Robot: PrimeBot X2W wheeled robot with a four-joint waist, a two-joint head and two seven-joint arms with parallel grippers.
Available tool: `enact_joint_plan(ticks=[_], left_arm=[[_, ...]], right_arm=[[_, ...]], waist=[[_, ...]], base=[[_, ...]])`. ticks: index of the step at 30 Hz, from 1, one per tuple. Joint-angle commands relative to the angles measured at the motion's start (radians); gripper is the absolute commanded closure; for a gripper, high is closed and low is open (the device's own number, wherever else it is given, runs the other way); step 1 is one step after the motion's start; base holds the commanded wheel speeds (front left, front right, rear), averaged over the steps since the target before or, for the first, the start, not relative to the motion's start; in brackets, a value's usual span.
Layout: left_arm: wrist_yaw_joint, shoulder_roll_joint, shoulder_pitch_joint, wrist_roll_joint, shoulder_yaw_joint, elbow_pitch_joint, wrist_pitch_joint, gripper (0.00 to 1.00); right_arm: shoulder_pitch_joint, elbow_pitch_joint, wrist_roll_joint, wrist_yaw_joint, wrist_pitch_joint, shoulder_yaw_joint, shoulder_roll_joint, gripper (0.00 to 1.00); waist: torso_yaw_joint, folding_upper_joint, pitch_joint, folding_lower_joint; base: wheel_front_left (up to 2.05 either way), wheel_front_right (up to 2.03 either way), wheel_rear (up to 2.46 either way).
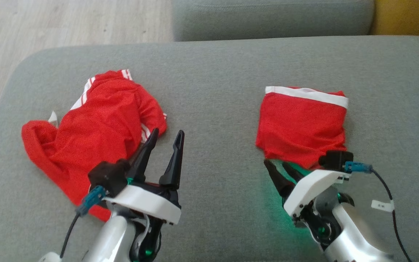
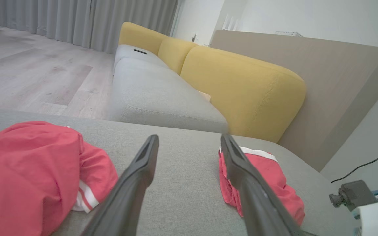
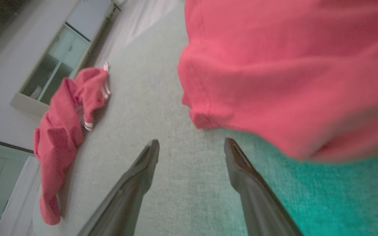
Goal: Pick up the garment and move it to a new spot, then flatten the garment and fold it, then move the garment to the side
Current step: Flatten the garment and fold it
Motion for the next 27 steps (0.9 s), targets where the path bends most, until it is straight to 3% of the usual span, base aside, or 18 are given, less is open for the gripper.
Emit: enact_joint_plan(ticks=[1, 7, 13, 18, 23, 27], left_arm=[[0.003, 0.007, -0.022, 0.000, 0.039, -0.036, -0.005, 0.00], [0.006, 0.007, -0.013, 0.002, 0.061, -0.054, -0.005, 0.00], [0.010, 0.007, -0.013, 0.004, 0.085, -0.082, -0.005, 0.00], [0.011, 0.007, -0.013, 0.011, 0.108, -0.102, -0.005, 0.00], [0.004, 0.007, -0.004, 0.029, 0.123, -0.114, -0.005, 0.00], [0.005, 0.007, 0.003, 0.031, 0.126, -0.114, -0.005, 0.00]], right_arm=[[-0.021, -0.055, 0.006, -0.001, -0.022, 0.021, 0.014, 0.00], [-0.017, -0.177, -0.095, -0.001, -0.155, -0.039, -0.003, 0.00], [0.026, -0.272, -0.339, -0.001, -0.312, -0.172, -0.048, 0.00], [0.096, -0.349, -0.525, -0.001, -0.401, -0.320, -0.023, 0.00], [0.144, -0.406, -0.639, -0.001, -0.426, -0.392, 0.004, 0.00], [0.160, -0.421, -0.662, -0.001, -0.433, -0.411, 0.012, 0.00]], waist=[[-0.016, -0.0001, -0.012, 0.0000], [-0.054, -0.0001, -0.027, 0.0000], [-0.088, -0.0001, -0.026, 0.0000], [-0.111, -0.0001, -0.018, 0.0000], [-0.123, -0.0001, -0.006, 0.0000], [-0.125, -0.0001, 0.001, 0.0000]], base=[[0.00, 0.00, 0.00], [0.00, 0.00, 0.00], [0.00, 0.00, 0.00], [0.00, 0.00, 0.00], [0.00, 0.00, 0.00], [0.00, 0.00, 0.00]])
